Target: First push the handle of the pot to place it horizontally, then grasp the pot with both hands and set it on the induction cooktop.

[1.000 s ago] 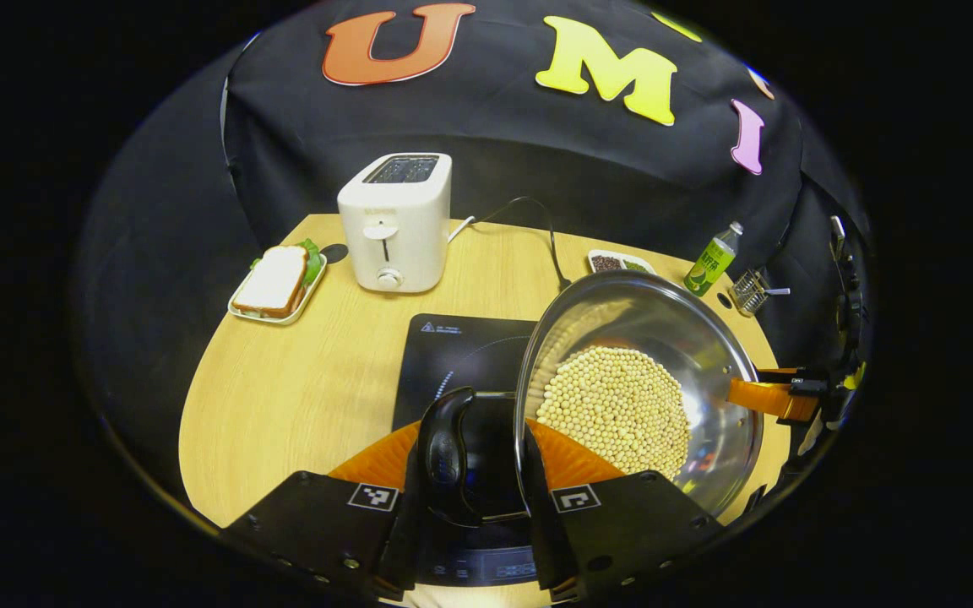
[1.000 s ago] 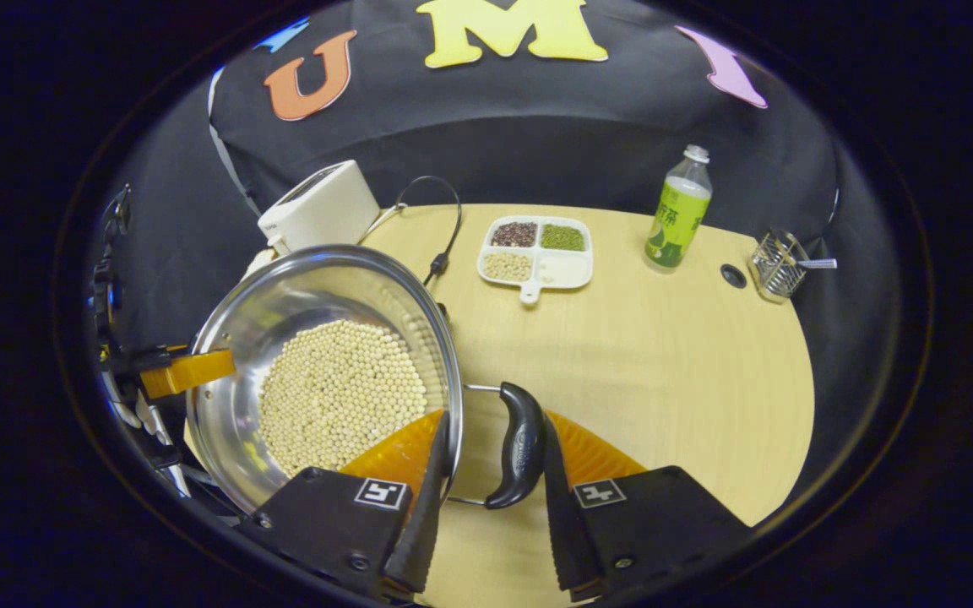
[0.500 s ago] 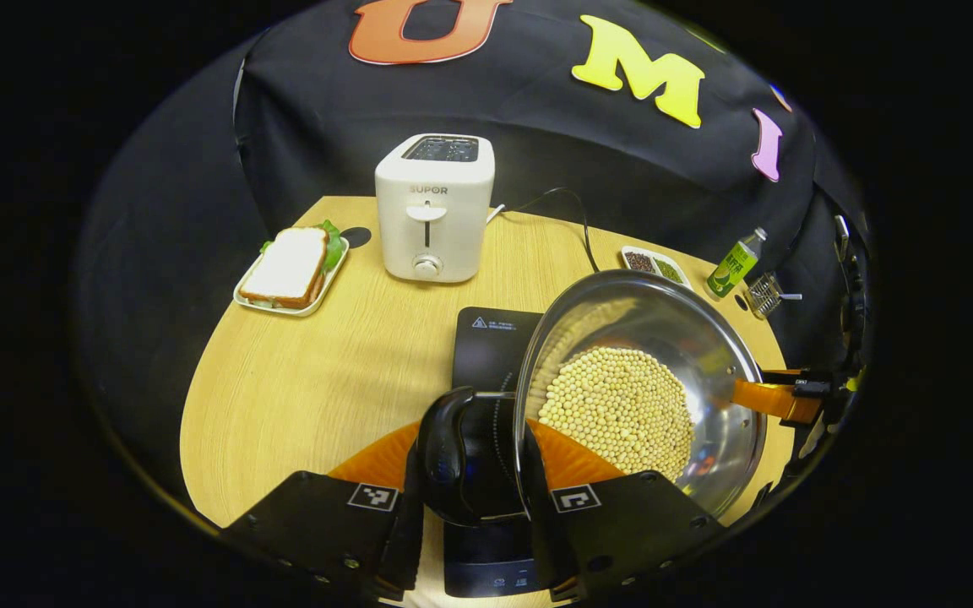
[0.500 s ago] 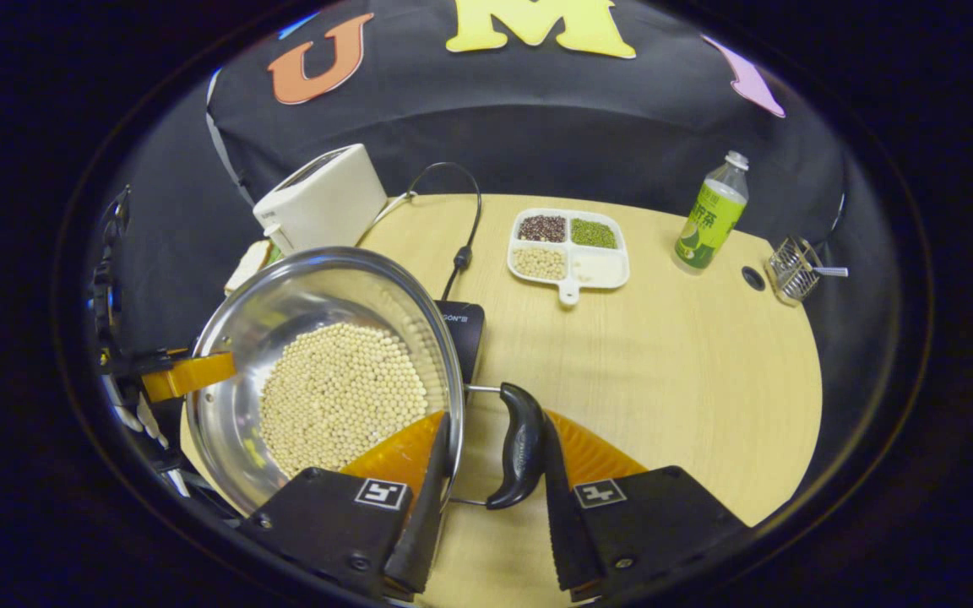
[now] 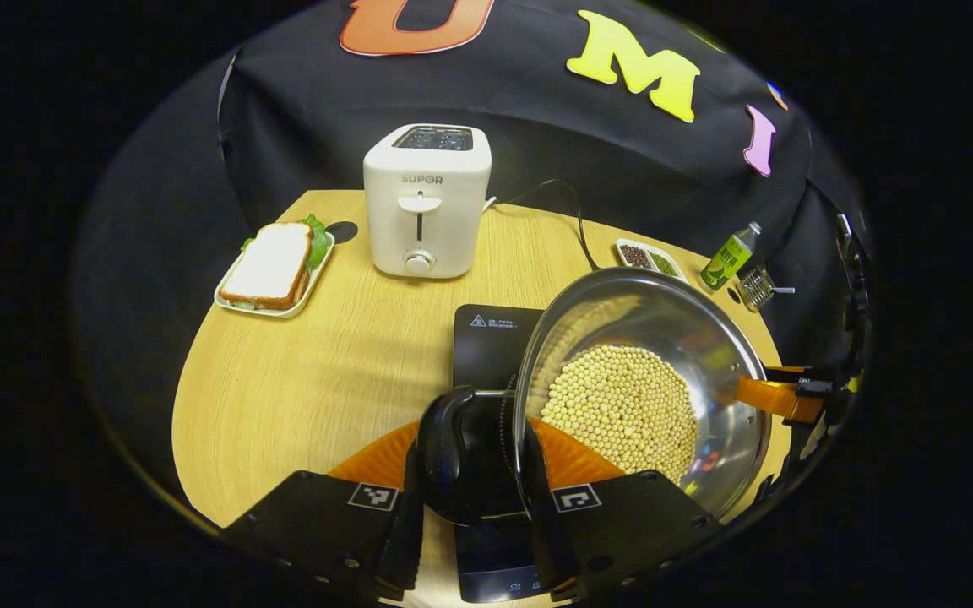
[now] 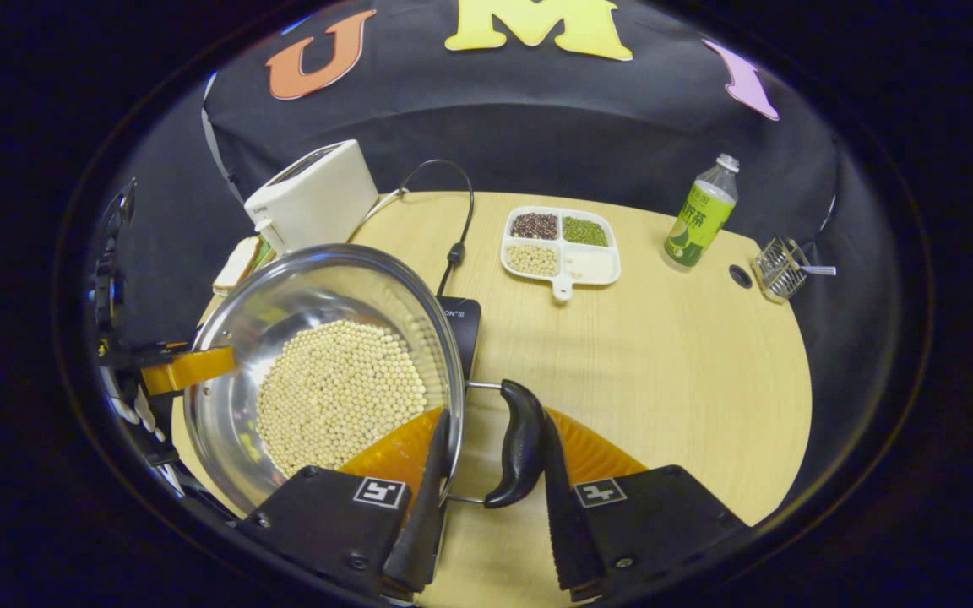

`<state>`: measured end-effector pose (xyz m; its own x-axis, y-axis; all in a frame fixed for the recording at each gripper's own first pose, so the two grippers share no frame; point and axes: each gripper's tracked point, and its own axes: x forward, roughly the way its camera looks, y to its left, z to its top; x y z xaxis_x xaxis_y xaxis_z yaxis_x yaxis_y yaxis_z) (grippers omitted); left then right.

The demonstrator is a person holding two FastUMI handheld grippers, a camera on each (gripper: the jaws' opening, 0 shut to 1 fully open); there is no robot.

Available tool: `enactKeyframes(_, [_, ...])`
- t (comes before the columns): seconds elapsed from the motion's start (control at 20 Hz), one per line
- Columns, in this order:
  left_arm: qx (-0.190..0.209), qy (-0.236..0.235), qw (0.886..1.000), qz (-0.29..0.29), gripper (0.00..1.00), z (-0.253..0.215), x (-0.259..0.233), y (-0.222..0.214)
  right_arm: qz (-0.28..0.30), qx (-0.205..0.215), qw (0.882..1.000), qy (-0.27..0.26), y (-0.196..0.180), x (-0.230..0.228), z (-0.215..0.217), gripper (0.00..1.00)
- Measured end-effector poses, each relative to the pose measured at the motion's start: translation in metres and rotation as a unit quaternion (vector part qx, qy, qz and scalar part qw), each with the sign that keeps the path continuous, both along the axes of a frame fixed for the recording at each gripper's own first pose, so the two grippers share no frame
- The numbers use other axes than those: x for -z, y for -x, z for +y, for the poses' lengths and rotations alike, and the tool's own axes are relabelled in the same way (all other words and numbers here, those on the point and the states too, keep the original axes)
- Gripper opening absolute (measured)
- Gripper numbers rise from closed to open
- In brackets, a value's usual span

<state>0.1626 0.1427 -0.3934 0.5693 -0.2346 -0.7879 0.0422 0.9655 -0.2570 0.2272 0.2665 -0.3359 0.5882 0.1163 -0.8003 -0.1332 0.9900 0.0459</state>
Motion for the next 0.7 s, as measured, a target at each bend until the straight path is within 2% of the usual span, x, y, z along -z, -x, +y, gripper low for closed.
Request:
enactKeyframes(0.65, [0.003, 0.005, 1.000, 0.004, 0.52, -0.0002, 0.0016, 0.0006, -0.013, -0.001, 1.000, 0.001, -0.0007, 0.0006, 0.0004, 0.63])
enactKeyframes(0.7, [0.003, 0.004, 1.000, 0.004, 0.41, 0.0007, 0.0014, 0.0018, -0.013, -0.002, 1.000, 0.003, 0.0001, 0.0005, -0.0005, 0.63])
